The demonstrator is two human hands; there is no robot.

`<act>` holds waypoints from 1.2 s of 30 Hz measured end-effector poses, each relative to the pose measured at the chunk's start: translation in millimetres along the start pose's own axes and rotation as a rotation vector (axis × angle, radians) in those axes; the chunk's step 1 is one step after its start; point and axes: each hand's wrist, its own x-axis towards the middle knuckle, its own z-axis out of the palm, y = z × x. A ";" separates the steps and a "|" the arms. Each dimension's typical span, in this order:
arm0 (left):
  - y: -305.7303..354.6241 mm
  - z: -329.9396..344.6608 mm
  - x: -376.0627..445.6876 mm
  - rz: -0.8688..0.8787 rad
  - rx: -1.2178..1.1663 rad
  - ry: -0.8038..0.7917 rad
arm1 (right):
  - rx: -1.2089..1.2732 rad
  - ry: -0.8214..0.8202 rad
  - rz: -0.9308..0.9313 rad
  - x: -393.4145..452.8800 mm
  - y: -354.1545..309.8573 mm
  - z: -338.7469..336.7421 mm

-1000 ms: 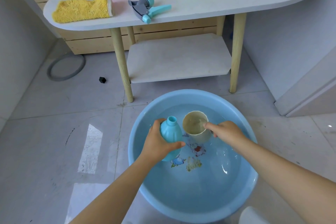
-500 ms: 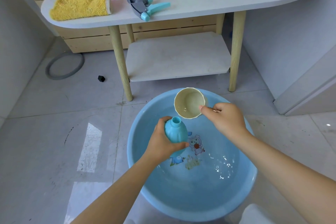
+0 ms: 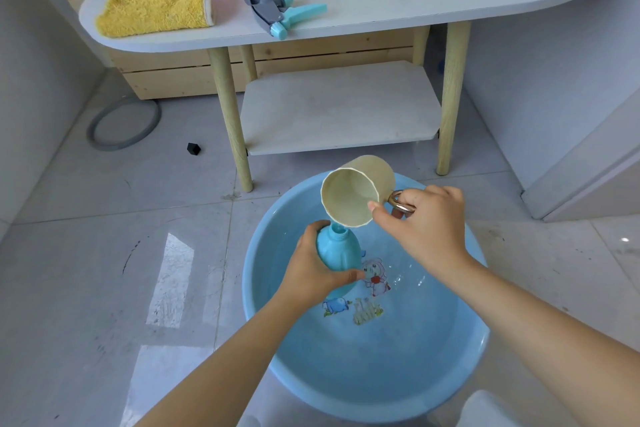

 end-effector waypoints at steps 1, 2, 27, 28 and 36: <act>0.1 0.0 0.1 0.000 -0.001 -0.001 | -0.011 0.013 -0.014 -0.2 -0.1 0.2; 0.2 -0.1 0.3 -0.001 -0.003 -0.001 | -0.021 0.025 -0.026 -0.1 -0.7 0.4; -2.4 0.8 0.8 -0.006 -0.020 0.019 | -0.084 0.148 -0.145 4.7 -3.1 1.3; -3.3 1.0 0.5 -0.008 -0.019 0.020 | -0.089 0.152 -0.151 4.7 -2.9 1.5; -4.1 -0.3 0.5 -0.008 -0.024 0.027 | -0.116 0.171 -0.209 5.5 -4.1 0.5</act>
